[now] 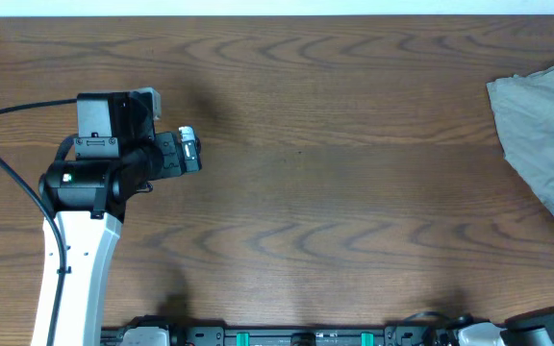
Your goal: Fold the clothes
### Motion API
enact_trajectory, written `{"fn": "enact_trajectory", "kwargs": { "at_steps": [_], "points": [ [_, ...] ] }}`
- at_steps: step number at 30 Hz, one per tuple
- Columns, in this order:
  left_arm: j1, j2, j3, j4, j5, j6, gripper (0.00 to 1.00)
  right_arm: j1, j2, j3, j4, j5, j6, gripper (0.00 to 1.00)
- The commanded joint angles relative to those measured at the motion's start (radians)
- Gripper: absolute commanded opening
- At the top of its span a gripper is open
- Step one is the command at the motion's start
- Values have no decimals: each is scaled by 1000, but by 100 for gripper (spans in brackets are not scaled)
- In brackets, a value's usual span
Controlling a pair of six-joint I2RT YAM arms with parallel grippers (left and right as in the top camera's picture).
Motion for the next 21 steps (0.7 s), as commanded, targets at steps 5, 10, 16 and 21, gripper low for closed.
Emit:
{"fn": "enact_trajectory", "kwargs": {
  "at_steps": [5, 10, 16, 21],
  "points": [
    [-2, -2, 18, 7, 10, -5, 98, -23, 82, 19, 93, -56, -5, 88],
    [-2, -2, 18, 13, 10, -5, 98, -20, 163, 19, 217, -95, -68, 90],
    [-2, -2, 18, 13, 10, -5, 98, -22, 234, 19, 301, -99, -90, 91],
    [-2, -2, 18, 14, 10, -5, 98, -23, 290, 19, 308, -32, -90, 92]
  ]
}}
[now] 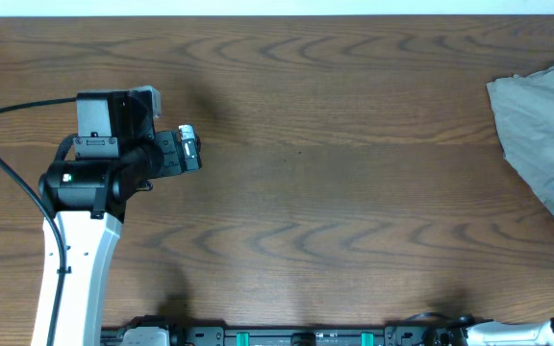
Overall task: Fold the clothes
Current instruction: 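Grasp the khaki shorts with the right gripper and lift them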
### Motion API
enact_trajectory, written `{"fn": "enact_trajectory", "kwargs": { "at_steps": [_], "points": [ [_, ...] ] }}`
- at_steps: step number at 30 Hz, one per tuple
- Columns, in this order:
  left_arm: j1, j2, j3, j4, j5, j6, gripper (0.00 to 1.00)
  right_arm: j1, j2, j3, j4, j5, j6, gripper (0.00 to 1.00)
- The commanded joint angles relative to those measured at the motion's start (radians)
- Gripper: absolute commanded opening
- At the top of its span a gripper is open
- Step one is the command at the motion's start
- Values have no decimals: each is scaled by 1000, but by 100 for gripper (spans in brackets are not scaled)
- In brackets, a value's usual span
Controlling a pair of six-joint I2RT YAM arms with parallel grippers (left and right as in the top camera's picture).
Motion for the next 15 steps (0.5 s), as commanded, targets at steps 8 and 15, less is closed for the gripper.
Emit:
{"fn": "enact_trajectory", "kwargs": {
  "at_steps": [8, 15],
  "points": [
    [-2, -2, 18, 13, 10, -5, 98, -5, 72, 18, 18, 13, -15, 76],
    [-2, -2, 18, 31, 10, -5, 98, 3, -4, 18, 67, -329, -40, 3]
  ]
}}
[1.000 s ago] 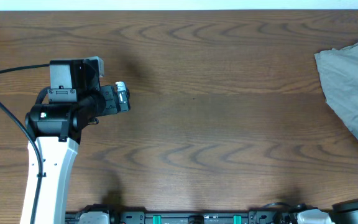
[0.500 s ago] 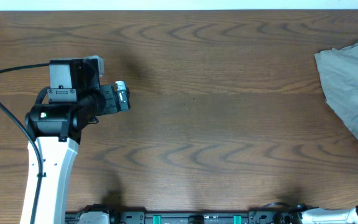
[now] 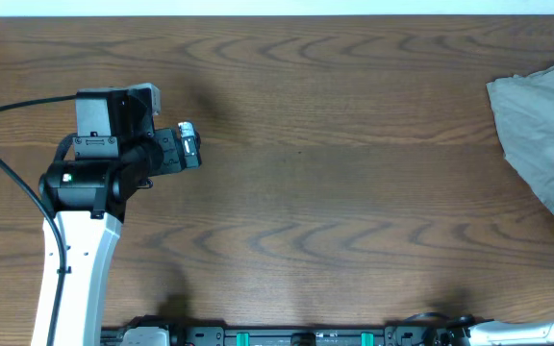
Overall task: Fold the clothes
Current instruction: 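Grasp the khaki shorts with the right gripper and lift them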
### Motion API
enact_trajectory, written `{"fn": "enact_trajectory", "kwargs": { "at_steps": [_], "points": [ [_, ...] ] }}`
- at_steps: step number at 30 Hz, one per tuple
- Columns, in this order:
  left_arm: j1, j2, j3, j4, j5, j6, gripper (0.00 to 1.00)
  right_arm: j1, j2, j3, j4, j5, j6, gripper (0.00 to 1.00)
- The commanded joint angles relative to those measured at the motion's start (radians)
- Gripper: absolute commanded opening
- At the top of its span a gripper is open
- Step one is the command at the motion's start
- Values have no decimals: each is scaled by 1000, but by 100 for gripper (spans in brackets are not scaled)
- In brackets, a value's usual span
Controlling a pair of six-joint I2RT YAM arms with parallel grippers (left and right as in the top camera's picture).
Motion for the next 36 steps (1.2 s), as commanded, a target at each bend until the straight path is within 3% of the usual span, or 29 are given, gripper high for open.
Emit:
{"fn": "enact_trajectory", "kwargs": {
  "at_steps": [1, 8, 14, 21, 27, 31, 32, 33, 35, 36],
  "points": [
    [-2, -2, 18, 7, 10, -5, 98, 11, -92, 18, -6, -210, -16, 1],
    [-1, -3, 18, 39, 10, -5, 98, 124, -342, 18, -11, -377, 50, 1],
    [-1, -19, 19, 75, 5, 7, 98, 423, -527, 18, -18, -389, 61, 1],
    [5, -95, 73, 88, -101, 7, 98, 879, -506, 18, 2, -341, 76, 1],
    [33, -179, 135, 89, -123, 30, 98, 1269, -435, 18, 145, -339, 61, 1],
    [34, -211, 143, 88, -126, 33, 98, 1427, -400, 18, 244, -313, 53, 3],
    [34, -215, 143, 85, -126, 33, 98, 1470, -388, 18, 269, -311, 52, 9],
    [34, -217, 143, 83, -126, 33, 98, 1508, -375, 18, 290, -307, 53, 26],
    [34, -217, 143, 77, -126, 33, 98, 1578, -344, 18, 330, -307, 53, 42],
    [34, -217, 143, 73, -126, 33, 98, 1608, -328, 18, 343, -307, 53, 56]
  ]
}}
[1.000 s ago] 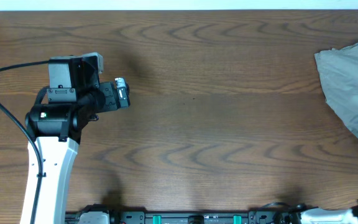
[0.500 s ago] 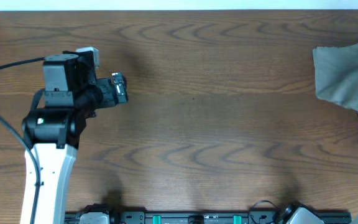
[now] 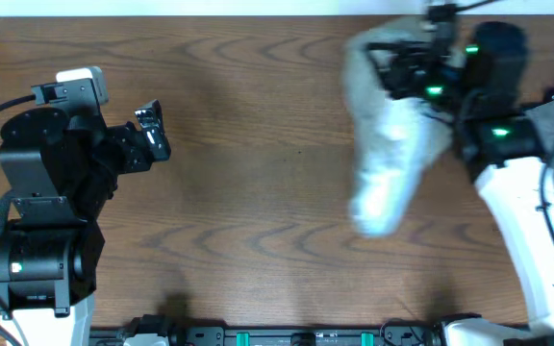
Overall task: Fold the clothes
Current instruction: 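Grasp the khaki shorts with the right gripper and lift them, then drag the shorts leftward to the table center with the right gripper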
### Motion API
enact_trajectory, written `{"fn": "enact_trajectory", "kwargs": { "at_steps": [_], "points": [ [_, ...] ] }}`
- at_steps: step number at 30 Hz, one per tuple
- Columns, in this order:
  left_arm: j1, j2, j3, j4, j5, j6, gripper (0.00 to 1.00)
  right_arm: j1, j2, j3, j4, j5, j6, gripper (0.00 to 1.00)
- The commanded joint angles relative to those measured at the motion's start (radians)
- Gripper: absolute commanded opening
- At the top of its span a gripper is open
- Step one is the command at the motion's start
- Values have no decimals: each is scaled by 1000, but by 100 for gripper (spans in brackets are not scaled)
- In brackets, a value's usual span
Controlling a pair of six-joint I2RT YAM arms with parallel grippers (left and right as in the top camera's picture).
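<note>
A pale grey garment [image 3: 390, 163] hangs motion-blurred over the table's right middle, running from the far edge down toward the centre. My right gripper [image 3: 404, 69] holds its top end, shut on the cloth near the back of the table. The fingers themselves are hidden among cloth and blur. My left gripper [image 3: 153, 131] is raised over the left side of the table, pointing right, with nothing in it. Whether its fingers are apart does not show clearly.
More grey clothing lies at the far right edge, partly behind the right arm. The brown wooden table [image 3: 258, 211] shows bare wood between the two arms. The arms' bases line the near edge.
The right arm, then out of view at the bottom right, now reaches over the back right of the table holding a garment. The left arm has drawn back left and risen.
In all three earlier moments the left arm held still at the left, the grey clothing lay at the right edge, and the right arm stayed at the bottom right corner. Now the right gripper holds a garment over the table's right middle.
</note>
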Motion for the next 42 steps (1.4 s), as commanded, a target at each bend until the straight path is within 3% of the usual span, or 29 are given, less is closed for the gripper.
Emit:
{"fn": "enact_trajectory", "kwargs": {
  "at_steps": [1, 3, 7, 17, 22, 24, 29, 33, 35, 39, 41, 42],
  "points": [
    [5, 7, 13, -10, -12, 13, 98, 100, 51, 12, 33, -2, -7, 68],
    [5, 10, 13, -12, -12, 13, 98, 148, 83, 12, 48, -3, -27, 77],
    [5, 19, 13, -24, -12, 13, 98, 165, 103, 12, 7, 25, -112, 83],
    [4, 119, 10, -89, 46, 13, 98, 24, 109, 12, -152, 194, -165, 89],
    [1, 236, 10, -117, 179, 13, 100, -24, 156, 12, -297, 319, -165, 79],
    [1, 292, 10, -145, 216, 13, 96, -31, 193, 12, -344, 319, -164, 76],
    [-8, 431, 10, -227, 270, 13, 95, -34, 290, 12, -418, 319, -164, 78],
    [-61, 528, 8, -260, 269, 14, 92, -48, 354, 12, -437, 395, -138, 73],
    [-93, 559, 8, -251, 269, 14, 92, -60, 388, 12, -432, 463, -106, 61],
    [-166, 586, 8, -210, 269, 28, 92, -110, 484, 12, -322, 420, -81, 58],
    [-193, 586, 8, -190, 254, 40, 92, -130, 535, 12, -245, 394, -81, 52],
    [-204, 585, 8, -180, 242, 40, 92, -139, 558, 12, -214, 386, -81, 43]
  ]
}}
